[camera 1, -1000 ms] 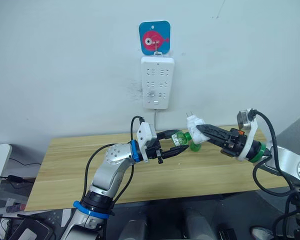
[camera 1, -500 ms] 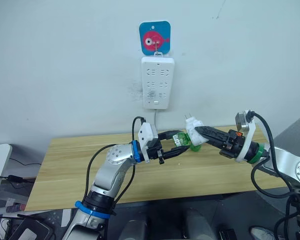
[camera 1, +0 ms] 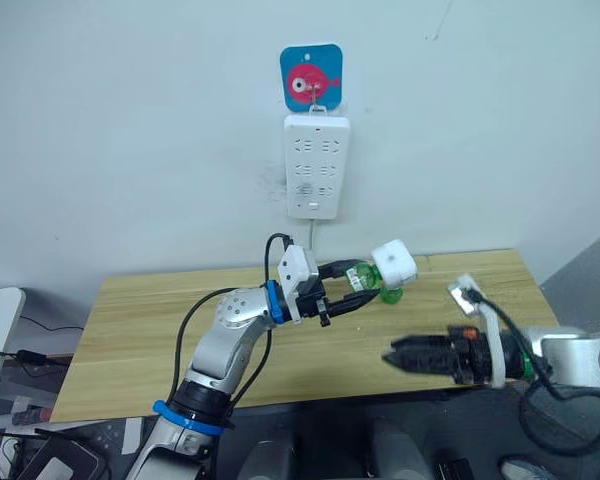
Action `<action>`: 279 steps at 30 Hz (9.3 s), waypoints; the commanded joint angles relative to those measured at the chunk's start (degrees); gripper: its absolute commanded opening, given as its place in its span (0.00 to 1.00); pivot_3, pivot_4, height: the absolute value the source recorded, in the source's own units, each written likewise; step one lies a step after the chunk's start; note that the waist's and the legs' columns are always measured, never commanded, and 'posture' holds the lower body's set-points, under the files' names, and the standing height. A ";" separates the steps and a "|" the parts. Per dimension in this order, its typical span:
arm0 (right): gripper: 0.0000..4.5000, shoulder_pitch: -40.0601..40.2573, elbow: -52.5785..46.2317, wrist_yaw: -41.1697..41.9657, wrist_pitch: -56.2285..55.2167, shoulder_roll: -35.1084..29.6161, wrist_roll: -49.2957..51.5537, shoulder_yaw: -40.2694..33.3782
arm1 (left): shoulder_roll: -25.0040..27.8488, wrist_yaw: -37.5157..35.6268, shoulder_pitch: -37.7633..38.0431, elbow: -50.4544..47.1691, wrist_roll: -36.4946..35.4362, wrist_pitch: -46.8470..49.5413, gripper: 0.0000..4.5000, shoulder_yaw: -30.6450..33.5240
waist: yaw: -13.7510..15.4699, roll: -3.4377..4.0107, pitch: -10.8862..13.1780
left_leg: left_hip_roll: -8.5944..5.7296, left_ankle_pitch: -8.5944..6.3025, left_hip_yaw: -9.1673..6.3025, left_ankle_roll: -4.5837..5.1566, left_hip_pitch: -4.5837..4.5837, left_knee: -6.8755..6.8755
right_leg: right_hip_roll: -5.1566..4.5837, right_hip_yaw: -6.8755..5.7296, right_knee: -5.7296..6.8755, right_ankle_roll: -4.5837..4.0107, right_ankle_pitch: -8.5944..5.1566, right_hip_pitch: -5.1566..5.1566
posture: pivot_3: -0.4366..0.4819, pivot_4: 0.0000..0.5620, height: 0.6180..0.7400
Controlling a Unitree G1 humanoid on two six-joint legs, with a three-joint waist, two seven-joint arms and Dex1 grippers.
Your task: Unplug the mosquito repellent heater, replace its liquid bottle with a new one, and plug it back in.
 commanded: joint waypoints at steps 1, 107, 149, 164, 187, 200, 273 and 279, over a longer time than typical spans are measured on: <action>0.92 -1.53 7.39 10.96 -8.62 -0.44 -13.56 1.82 | 1.73 -2.28 0.62 -2.98 -2.15 1.16 0.50 0.61 | 0.03 0.00 -0.01 | 0.00 0.00 0.03 0.00 0.01 0.00 | 0.00 0.00 0.00 0.01 0.00 0.00 | 0.46 0.23 1.00; 0.99 -0.87 9.34 17.45 -25.92 19.28 -47.87 -3.85 | 10.14 3.58 12.61 -4.62 -2.16 2.56 0.50 10.90 | 1.43 -0.01 -0.64 | 0.00 -0.01 0.04 -0.07 0.04 -0.02 | -0.10 0.22 0.02 -0.01 0.04 -0.08 | 0.50 0.22 1.00; 0.68 -23.74 5.98 34.54 -9.61 20.75 -33.22 4.05 | 13.53 -15.85 -1.58 -7.50 -6.62 8.10 0.50 2.39 | 1.27 -0.03 -0.65 | 0.00 -0.01 -0.02 -0.07 -0.02 -0.01 | -0.10 0.17 -0.01 -0.01 0.04 -0.12 | 0.49 0.20 1.00; 0.68 -22.03 26.50 34.85 -79.73 15.50 -75.58 16.28 | 22.38 -16.40 0.57 -4.15 -4.72 12.20 1.00 4.43 | 1.23 -0.02 -0.67 | -0.03 0.00 0.11 -0.07 0.02 -0.02 | -0.07 0.10 0.04 0.00 0.04 -0.19 | 0.51 0.19 1.00; 0.68 -35.26 38.27 31.48 -117.87 19.65 -87.23 25.02 | 14.74 -28.48 -25.31 21.01 10.99 10.10 1.00 -12.22 | -0.54 -0.05 -0.69 | 0.02 0.01 0.10 -0.10 0.00 0.01 | 0.33 0.18 0.05 -0.01 0.04 -0.26 | 0.46 0.18 1.00; 0.68 -36.05 36.03 30.92 -116.64 20.44 -87.28 25.64 | 12.59 -30.94 -25.43 21.48 13.04 10.24 0.49 -13.33 | -0.72 -0.05 -0.69 | 0.05 0.01 0.10 -0.10 0.01 0.02 | 0.38 0.20 0.07 -0.01 0.04 -0.26 | 0.44 0.19 1.00; 1.00 -1.26 2.37 -3.21 -29.68 33.66 -41.94 0.17 | 3.02 17.02 11.60 -4.15 7.24 -1.28 0.49 12.10 | -0.03 -0.04 -0.77 | 0.00 -0.01 -0.04 -0.08 0.04 -0.01 | -0.05 0.22 0.05 -0.01 0.04 -0.10 | 0.48 0.23 1.00; 1.00 -1.29 2.52 -3.30 -29.75 33.87 -42.73 0.05 | 3.05 16.93 11.66 -4.11 7.20 -1.17 0.49 12.03 | -0.04 -0.04 -0.77 | 0.00 -0.01 -0.04 -0.08 0.04 -0.02 | -0.05 0.22 0.05 -0.01 0.04 -0.10 | 0.48 0.23 1.00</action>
